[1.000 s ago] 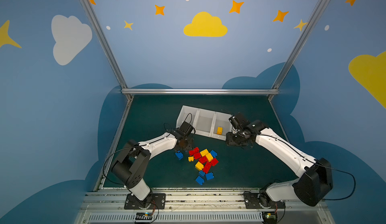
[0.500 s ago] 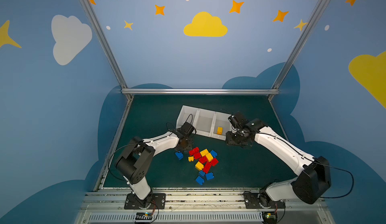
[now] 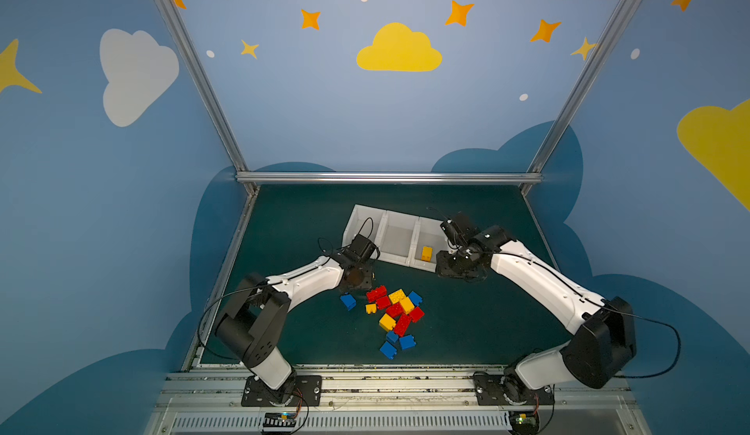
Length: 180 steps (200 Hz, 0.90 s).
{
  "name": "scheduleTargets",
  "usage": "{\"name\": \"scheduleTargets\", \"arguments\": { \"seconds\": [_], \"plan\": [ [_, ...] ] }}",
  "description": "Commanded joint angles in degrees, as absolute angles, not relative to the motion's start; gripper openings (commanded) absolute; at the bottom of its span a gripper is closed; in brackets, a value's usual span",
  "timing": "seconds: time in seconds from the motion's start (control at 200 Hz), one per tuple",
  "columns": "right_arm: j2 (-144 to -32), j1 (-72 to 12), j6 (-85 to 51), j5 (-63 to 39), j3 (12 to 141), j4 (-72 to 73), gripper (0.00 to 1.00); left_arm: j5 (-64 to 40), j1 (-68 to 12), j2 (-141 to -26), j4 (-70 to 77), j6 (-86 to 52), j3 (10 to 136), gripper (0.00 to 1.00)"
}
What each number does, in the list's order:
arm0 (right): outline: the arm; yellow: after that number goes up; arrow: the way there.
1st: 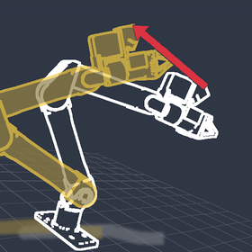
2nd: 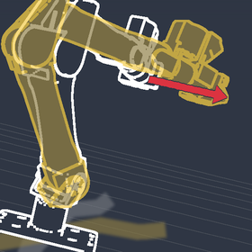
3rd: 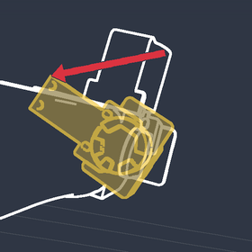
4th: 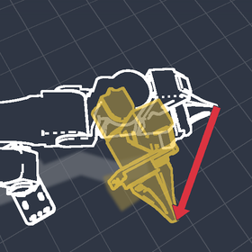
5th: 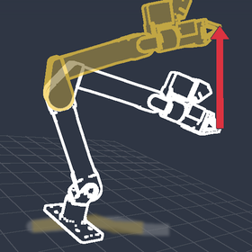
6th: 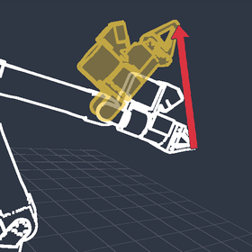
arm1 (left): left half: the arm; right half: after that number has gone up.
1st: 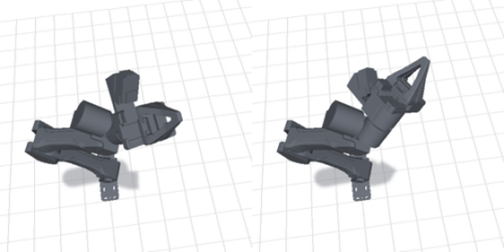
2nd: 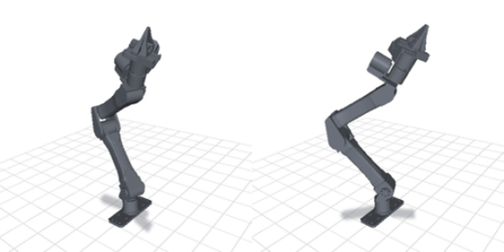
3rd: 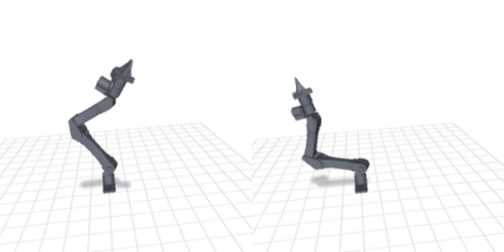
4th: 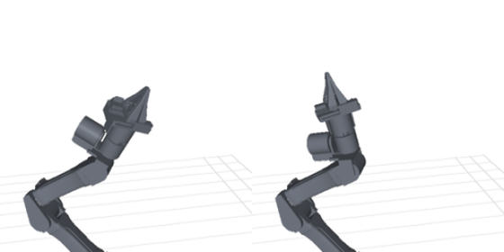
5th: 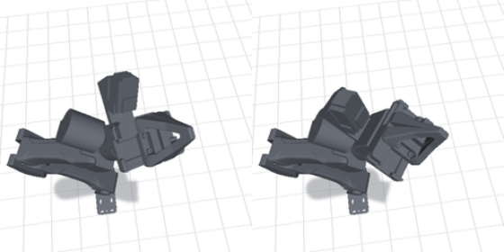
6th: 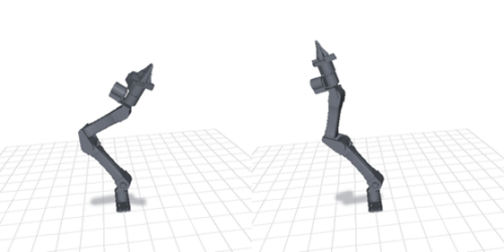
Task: Sort the legos into containers by color
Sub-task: Pick up the lego from the center of the table, then place the lego in the container.
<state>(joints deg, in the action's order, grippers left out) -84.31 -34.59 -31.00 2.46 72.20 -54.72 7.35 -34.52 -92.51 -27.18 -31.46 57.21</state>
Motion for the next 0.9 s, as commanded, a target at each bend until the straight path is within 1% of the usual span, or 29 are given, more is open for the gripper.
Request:
{"name": "scheduleTargets", "arguments": {
  "seconds": [0.0, 0.185, 0.295, 0.415, 0.576, 0.756, 0.896],
  "plan": [
    [-85.31, -34.08, -30.20, 2.38, 74.38, -55.98, 0.57, 8.00, -34.54, -90.34, -28.49, -28.36, 61.61, 0.43],
    [-86.49, -33.43, -29.45, 2.29, 76.03, -56.43, 0.57, 5.49, -34.51, -93.42, -23.56, -25.51, 69.34, 0.45],
    [-86.44, -33.31, -29.61, 2.20, 76.05, -56.42, 0.57, 3.96, -34.50, -99.60, -23.63, -24.04, 76.72, 0.45],
    [-85.54, -33.29, -29.88, 2.53, 75.26, -56.75, 0.57, -0.41, -34.45, -107.62, -26.87, -22.11, 86.28, 0.46],
    [-83.08, -33.04, -30.59, 3.08, 73.08, -56.78, 0.57, -1.14, -34.43, -115.36, -29.10, -21.12, 95.55, 0.46],
    [-81.51, -32.65, -30.94, 3.25, 71.59, -56.78, 0.57, -0.96, -34.37, -119.29, -30.41, -21.22, 100.00, 0.46],
    [-81.26, -32.59, -30.86, 3.17, 71.63, -57.04, 0.57, -0.71, -34.41, -119.31, -30.54, -21.85, 99.65, 0.52]
  ]
}}
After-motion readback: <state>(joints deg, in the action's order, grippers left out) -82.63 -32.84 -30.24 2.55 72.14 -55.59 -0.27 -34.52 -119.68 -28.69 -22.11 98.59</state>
